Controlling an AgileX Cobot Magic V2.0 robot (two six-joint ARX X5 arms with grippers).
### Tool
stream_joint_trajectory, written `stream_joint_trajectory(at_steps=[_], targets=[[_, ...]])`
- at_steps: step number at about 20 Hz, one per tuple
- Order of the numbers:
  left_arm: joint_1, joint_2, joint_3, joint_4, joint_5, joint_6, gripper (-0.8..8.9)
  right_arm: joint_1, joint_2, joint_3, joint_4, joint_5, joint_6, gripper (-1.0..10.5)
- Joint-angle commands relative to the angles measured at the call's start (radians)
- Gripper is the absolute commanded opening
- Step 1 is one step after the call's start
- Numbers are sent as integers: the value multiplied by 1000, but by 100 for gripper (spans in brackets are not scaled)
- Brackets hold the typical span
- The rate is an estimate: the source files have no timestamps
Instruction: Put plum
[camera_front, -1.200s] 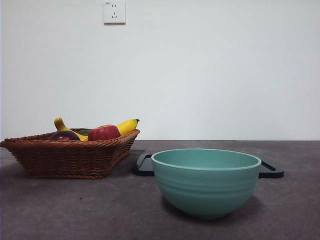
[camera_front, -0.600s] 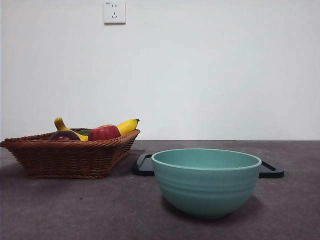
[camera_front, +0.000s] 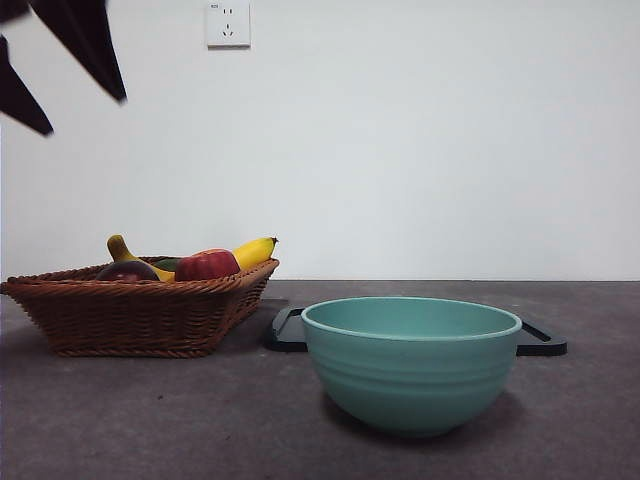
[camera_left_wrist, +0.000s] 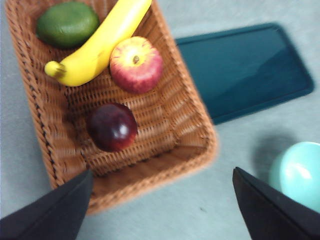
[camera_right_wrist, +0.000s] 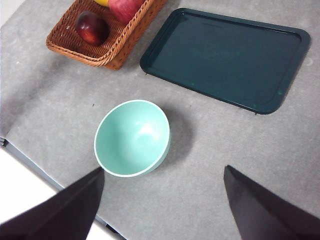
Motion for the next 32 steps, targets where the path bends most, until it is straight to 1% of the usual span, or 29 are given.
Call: stream_joint_trajectory(at_steps=[1,3,6,11,16,19,26,27,30,32], targets=[[-13,86,29,40,-24,1,433,2,6,19,10,-1,-3,382],[-18,154,29,79,-27,1,433,2,6,19,10,0,-3,382],[-25,246,29,113,-62,2,433,2,6,19,12,0,-3,382],[-33,360,29,170,-99,13,433,2,6,19,13,0,0,382],[-35,427,29,233,-111,13,433,2,6,19,12,-1,1,382],[-35,456,29,243,-140,17,433,2,6,19,12,-1,1,382],[-36,492,29,268,-141,16,430,2,6,19,13,0,0,382],[-36,492,29,270,-141,17,415,2,6,19,13,0,0,382],[-36,493,29,274,-142,16,329,2,6,19,13,0,0,382],[-36,493,29,272,-142,16,298,2,6,19,13,0,0,382]])
